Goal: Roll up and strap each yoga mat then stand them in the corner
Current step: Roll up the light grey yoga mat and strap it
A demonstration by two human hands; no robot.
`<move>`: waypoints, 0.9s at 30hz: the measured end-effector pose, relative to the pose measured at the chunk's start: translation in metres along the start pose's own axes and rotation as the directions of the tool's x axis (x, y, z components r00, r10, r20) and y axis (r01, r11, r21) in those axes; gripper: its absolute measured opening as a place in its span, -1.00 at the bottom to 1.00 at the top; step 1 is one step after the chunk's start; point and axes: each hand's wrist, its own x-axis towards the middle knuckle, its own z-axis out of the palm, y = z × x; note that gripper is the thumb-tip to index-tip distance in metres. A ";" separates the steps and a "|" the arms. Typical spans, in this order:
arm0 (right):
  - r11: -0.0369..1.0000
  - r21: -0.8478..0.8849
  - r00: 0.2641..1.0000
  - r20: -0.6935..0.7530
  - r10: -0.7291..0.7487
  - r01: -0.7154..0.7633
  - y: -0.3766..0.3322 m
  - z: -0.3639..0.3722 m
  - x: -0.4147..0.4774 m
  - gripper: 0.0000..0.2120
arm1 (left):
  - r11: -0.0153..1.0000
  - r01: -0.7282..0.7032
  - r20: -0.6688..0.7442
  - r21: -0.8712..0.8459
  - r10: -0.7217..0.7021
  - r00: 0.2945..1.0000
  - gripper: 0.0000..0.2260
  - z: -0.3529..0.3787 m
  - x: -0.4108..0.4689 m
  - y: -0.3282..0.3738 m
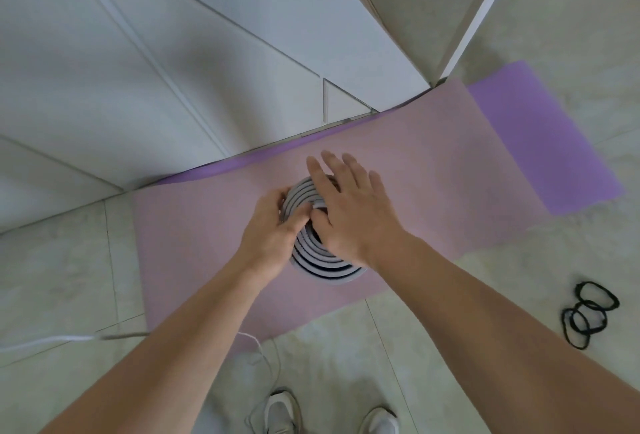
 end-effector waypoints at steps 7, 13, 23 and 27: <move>0.982 -0.182 0.999 0.007 0.045 -0.043 -0.001 0.014 -0.013 0.00 | 0.957 0.209 0.122 -0.199 -0.188 0.975 -0.93 -0.005 0.016 0.024; 0.985 -0.173 1.000 0.007 0.024 -0.023 0.006 0.014 -0.016 0.02 | 0.976 0.142 0.215 -0.165 -0.105 0.971 -0.79 -0.017 0.022 0.013; 0.979 -0.202 1.000 0.001 0.019 -0.019 -0.006 0.016 -0.010 -0.03 | 0.908 -0.166 -0.034 0.384 0.193 0.981 -0.83 -0.017 0.037 -0.001; 0.982 -0.187 1.000 -0.009 0.023 -0.024 -0.010 0.019 -0.009 -0.04 | 0.930 -0.152 -0.034 0.336 0.174 0.984 -0.81 -0.025 0.038 -0.006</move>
